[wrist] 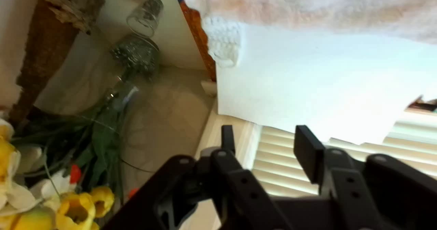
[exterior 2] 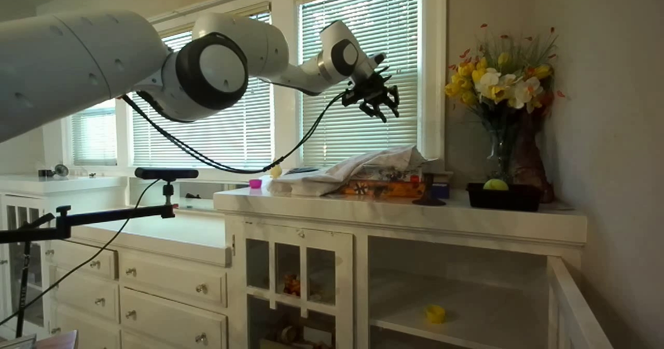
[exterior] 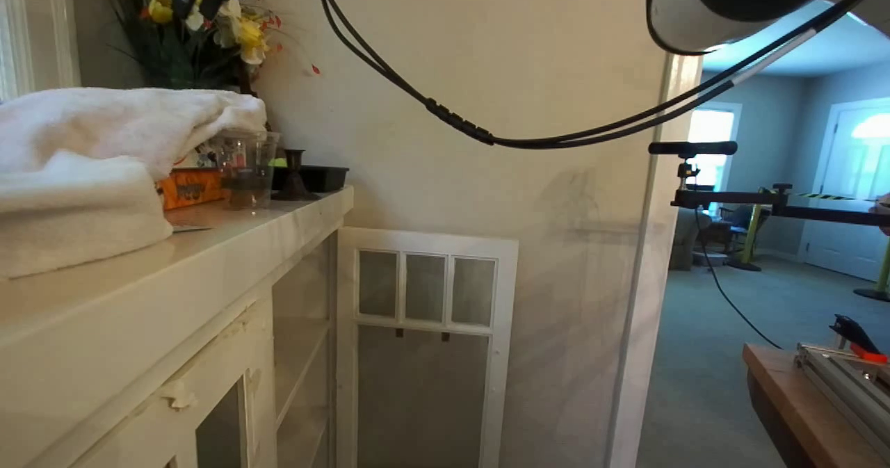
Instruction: Pick up the towel and unfold it
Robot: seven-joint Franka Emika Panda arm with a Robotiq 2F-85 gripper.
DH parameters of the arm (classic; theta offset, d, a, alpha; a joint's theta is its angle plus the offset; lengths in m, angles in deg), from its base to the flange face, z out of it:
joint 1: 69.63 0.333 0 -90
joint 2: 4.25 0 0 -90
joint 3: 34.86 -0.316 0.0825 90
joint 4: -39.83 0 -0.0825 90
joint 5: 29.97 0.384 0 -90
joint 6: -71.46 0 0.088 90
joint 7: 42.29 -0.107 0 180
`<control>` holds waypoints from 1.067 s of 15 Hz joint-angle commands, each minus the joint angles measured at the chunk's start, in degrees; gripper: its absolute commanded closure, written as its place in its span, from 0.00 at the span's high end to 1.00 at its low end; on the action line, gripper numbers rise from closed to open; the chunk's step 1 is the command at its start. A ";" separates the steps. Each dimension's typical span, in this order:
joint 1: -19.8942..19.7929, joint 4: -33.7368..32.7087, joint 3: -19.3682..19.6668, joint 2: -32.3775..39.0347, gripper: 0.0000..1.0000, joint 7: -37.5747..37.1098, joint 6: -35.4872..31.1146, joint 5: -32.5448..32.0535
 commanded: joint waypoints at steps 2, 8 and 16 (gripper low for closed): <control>3.19 1.42 -7.90 -5.11 0.88 9.31 3.59 3.19; 4.34 2.80 -17.08 -8.28 1.00 17.09 13.02 9.88; 2.81 2.18 -19.34 -7.14 1.00 17.33 27.14 14.62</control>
